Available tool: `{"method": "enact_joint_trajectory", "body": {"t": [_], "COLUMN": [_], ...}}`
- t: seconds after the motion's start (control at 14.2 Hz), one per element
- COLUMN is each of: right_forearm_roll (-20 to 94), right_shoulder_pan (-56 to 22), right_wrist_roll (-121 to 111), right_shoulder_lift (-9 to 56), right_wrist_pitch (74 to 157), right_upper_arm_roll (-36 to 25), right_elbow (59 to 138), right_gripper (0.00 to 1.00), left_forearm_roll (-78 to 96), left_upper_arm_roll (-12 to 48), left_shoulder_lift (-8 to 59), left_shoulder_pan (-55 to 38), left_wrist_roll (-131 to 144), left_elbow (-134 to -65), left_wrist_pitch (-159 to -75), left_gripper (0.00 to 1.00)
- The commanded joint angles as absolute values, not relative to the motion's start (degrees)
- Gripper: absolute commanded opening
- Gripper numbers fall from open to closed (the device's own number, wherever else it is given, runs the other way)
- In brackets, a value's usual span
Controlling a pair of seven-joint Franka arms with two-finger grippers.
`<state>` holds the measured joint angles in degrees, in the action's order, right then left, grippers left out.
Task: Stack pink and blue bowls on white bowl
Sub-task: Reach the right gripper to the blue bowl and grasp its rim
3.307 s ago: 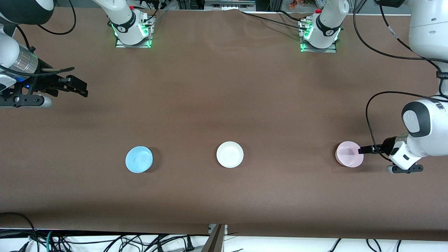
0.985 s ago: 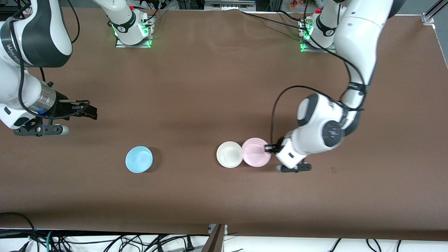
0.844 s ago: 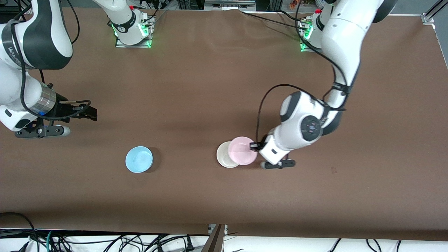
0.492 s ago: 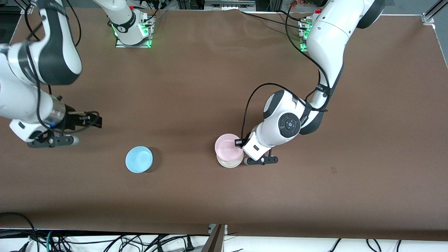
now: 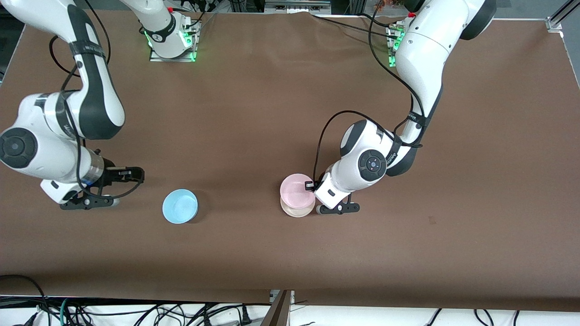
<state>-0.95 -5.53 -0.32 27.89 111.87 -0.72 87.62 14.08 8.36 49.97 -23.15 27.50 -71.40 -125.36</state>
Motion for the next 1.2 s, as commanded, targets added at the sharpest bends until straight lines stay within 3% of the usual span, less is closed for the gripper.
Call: {"method": "enact_joint_trajectory", "body": {"t": [0.0,0.63,0.77,0.91,1.06,1.13], "right_forearm_roll": [-1.05,-0.53,-0.35,-0.18,0.61,1.83], "right_shoulder_pan": [-5.71,-7.21,-7.21,-7.21,-7.21,-7.29], "right_wrist_roll": [-0.88,-0.70,-0.88,-0.97,-1.05,-1.05], "right_shoulder_lift": [32.42,44.72,46.49,47.02,47.11,46.94], "right_wrist_pitch": [116.44,131.57,131.66,131.66,131.22,130.87], "right_upper_arm_roll": [-0.09,0.09,0.09,0.17,0.18,0.18], "right_elbow": [86.49,83.42,82.01,81.91,81.91,81.91], "right_gripper": [0.99,0.98,0.90,0.76,0.47,0.38], "left_forearm_roll": [13.01,13.01,13.01,13.01,13.01,13.01], "left_upper_arm_roll": [8.09,8.00,7.91,7.74,7.65,7.65], "left_shoulder_lift": [51.41,52.29,52.29,52.47,52.82,52.91], "left_shoulder_pan": [-23.47,-23.29,-23.20,-23.20,-23.20,-23.20], "left_wrist_roll": [27.60,28.04,28.04,28.21,28.39,28.39], "left_elbow": [-68.82,-68.29,-68.29,-68.38,-68.29,-68.29], "left_wrist_pitch": [-124.80,-126.91,-127.09,-127.26,-127.61,-128.14], "left_gripper": [0.00,0.00,0.00,0.00,0.00,0.00]}}
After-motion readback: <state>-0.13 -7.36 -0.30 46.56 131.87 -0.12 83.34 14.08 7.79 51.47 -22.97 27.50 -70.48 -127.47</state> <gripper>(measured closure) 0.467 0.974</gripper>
